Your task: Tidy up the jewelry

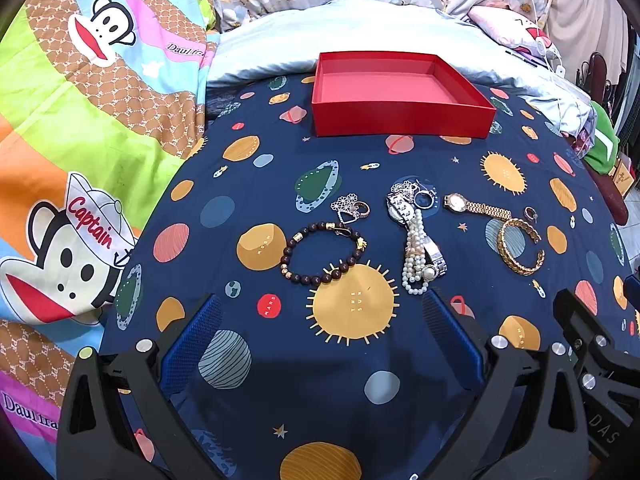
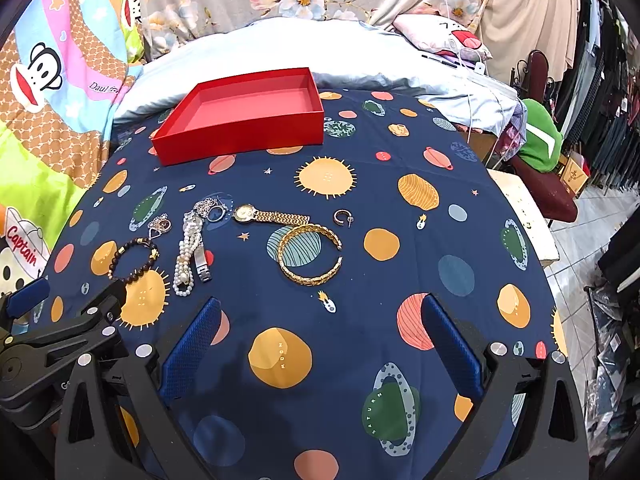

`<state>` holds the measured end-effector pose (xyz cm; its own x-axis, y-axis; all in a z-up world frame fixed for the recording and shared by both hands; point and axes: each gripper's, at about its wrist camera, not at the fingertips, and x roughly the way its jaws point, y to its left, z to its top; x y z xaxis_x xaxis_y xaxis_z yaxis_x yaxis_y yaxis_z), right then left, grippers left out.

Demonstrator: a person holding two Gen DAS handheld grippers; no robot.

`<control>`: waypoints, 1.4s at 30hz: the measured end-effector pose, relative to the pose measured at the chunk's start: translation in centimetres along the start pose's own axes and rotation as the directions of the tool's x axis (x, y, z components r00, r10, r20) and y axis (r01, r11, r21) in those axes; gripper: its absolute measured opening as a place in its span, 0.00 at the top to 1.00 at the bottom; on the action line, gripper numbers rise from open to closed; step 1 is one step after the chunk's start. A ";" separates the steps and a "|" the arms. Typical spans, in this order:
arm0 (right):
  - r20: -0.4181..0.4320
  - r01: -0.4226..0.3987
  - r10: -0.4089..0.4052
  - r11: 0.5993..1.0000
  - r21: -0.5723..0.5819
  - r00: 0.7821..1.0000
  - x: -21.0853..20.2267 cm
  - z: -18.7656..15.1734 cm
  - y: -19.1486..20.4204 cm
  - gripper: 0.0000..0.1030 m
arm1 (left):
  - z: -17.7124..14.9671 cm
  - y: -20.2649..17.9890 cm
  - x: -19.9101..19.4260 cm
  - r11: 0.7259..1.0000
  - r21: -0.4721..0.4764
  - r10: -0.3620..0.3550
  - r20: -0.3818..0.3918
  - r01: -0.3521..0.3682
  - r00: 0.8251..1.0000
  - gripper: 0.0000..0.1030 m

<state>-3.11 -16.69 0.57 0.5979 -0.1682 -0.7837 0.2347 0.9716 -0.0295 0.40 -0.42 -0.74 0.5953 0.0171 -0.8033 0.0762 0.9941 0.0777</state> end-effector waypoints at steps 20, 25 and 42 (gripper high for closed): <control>-0.027 -0.018 0.018 1.000 -0.005 0.999 1.5 -0.4 -0.3 0.05 | 0.1 0.6 1.9 0.999 -0.024 -0.039 -0.058 0.038 0.998 0.05; -0.053 -0.024 0.024 1.000 0.014 0.998 2.4 -0.3 -0.7 0.05 | 0.3 1.9 3.0 0.998 -0.066 -0.031 -0.078 0.026 0.996 0.05; -0.095 0.032 -0.025 0.997 0.065 0.995 5.5 1.2 -4.1 0.05 | 2.7 -2.9 5.9 0.979 0.028 -0.197 -0.118 0.201 0.973 0.19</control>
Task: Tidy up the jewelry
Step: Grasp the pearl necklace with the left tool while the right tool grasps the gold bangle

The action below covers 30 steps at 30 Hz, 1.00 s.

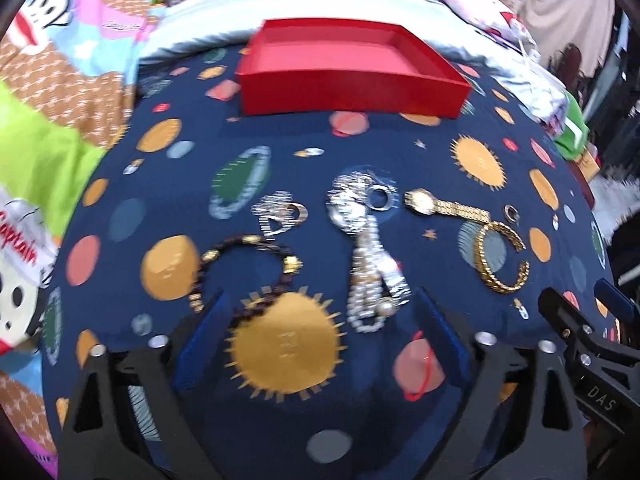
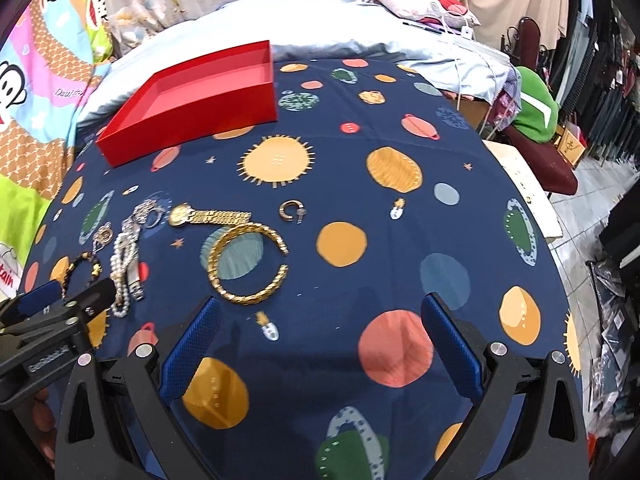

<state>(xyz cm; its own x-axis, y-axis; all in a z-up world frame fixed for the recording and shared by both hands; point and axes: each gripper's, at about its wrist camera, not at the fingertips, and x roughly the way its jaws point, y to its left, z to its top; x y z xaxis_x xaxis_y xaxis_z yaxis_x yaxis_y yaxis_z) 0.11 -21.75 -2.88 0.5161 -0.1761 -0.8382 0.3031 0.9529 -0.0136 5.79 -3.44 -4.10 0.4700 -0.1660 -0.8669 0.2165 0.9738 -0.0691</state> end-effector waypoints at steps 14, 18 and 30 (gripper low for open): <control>-0.019 -0.005 0.005 1.000 0.000 1.000 1.1 0.6 0.1 0.05 | 1.2 -0.8 1.6 0.997 0.015 -0.079 -0.011 0.079 0.997 0.73; -0.019 -0.014 0.014 1.000 -0.008 1.000 1.2 0.8 0.3 0.05 | 1.2 -0.8 1.5 0.994 0.015 -0.113 -0.015 0.113 0.994 0.83; -0.029 -0.053 0.051 0.996 -0.073 0.998 2.5 1.6 2.2 0.06 | 1.2 1.5 -0.8 0.992 -0.036 -0.118 0.010 0.119 0.993 0.87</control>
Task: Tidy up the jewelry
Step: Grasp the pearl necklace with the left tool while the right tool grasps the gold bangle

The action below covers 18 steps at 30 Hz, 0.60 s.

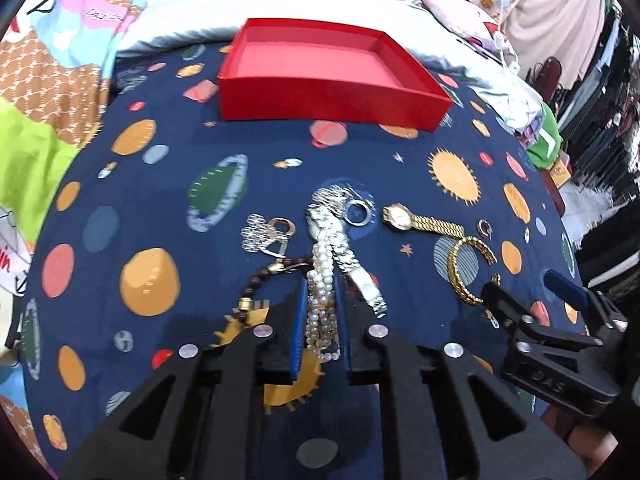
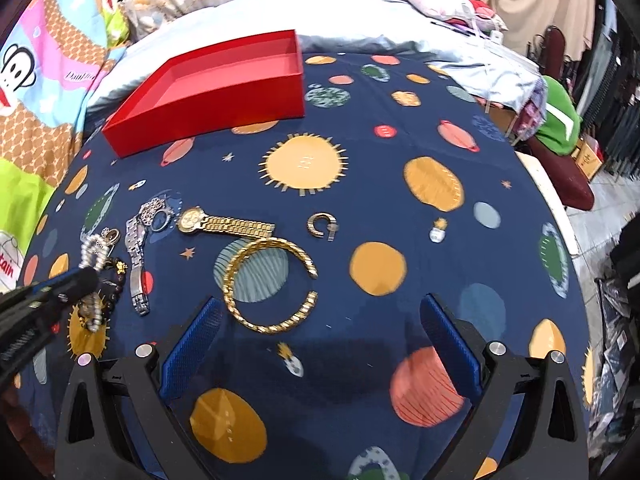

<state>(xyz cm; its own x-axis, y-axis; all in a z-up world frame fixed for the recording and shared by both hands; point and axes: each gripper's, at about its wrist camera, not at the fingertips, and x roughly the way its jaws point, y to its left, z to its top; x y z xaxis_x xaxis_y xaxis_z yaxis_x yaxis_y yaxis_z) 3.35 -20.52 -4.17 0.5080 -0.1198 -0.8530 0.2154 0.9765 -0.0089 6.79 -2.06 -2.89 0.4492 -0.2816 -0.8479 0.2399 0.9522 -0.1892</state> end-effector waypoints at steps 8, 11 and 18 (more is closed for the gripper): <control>-0.026 -0.010 0.009 0.998 -0.061 1.000 2.1 0.5 1.6 0.14 | 0.3 0.5 -1.1 0.999 0.004 0.042 0.024 -0.042 0.999 0.87; -0.035 -0.022 0.020 0.999 -0.049 0.999 2.6 0.6 1.4 0.19 | 0.2 0.6 -1.0 0.999 0.003 0.042 0.019 -0.042 0.999 0.87; -0.020 -0.040 0.039 0.997 -0.061 0.999 2.4 0.9 1.5 0.46 | 0.2 0.4 -0.8 0.999 0.007 0.042 0.012 -0.042 0.999 0.87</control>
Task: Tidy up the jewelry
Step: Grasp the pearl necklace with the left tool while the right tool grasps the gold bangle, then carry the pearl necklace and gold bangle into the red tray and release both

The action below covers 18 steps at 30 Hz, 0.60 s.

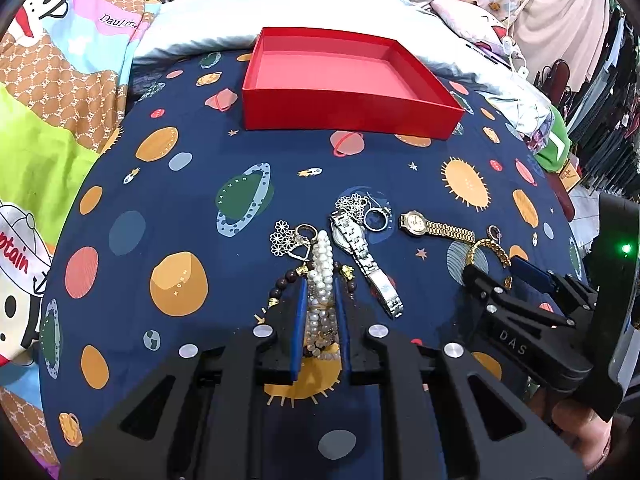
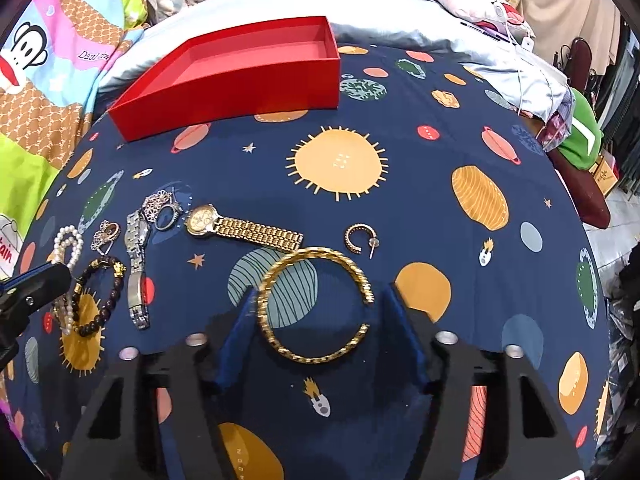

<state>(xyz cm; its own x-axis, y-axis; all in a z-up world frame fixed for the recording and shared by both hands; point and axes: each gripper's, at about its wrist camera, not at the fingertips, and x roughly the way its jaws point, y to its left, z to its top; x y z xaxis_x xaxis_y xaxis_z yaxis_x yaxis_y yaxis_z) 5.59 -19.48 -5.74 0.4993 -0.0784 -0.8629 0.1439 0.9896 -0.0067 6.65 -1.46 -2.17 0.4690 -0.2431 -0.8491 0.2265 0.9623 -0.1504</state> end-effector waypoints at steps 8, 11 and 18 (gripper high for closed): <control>-0.016 -0.069 0.070 0.996 0.049 0.997 -0.6 -0.1 -0.7 0.47 | -0.1 -0.5 -0.4 1.000 0.011 -0.008 0.008 0.008 1.000 0.87; -0.010 -0.085 0.086 0.995 0.058 0.996 -1.4 -0.1 -0.8 0.47 | 0.1 -0.6 -0.9 1.000 0.015 -0.011 0.018 0.011 1.000 0.87; 0.039 -0.095 0.094 0.995 0.030 0.995 -3.8 0.6 -0.3 0.46 | 1.0 -1.1 -1.5 1.000 0.027 -0.006 0.041 0.005 0.999 0.87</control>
<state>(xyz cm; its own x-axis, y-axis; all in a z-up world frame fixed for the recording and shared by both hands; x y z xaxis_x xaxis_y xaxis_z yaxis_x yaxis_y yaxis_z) 4.17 -19.53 -2.20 0.5434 0.0104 -0.8394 0.1215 0.9884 0.0909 6.56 -2.25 -0.17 0.5023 -0.2533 -0.8268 0.2521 0.9575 -0.1402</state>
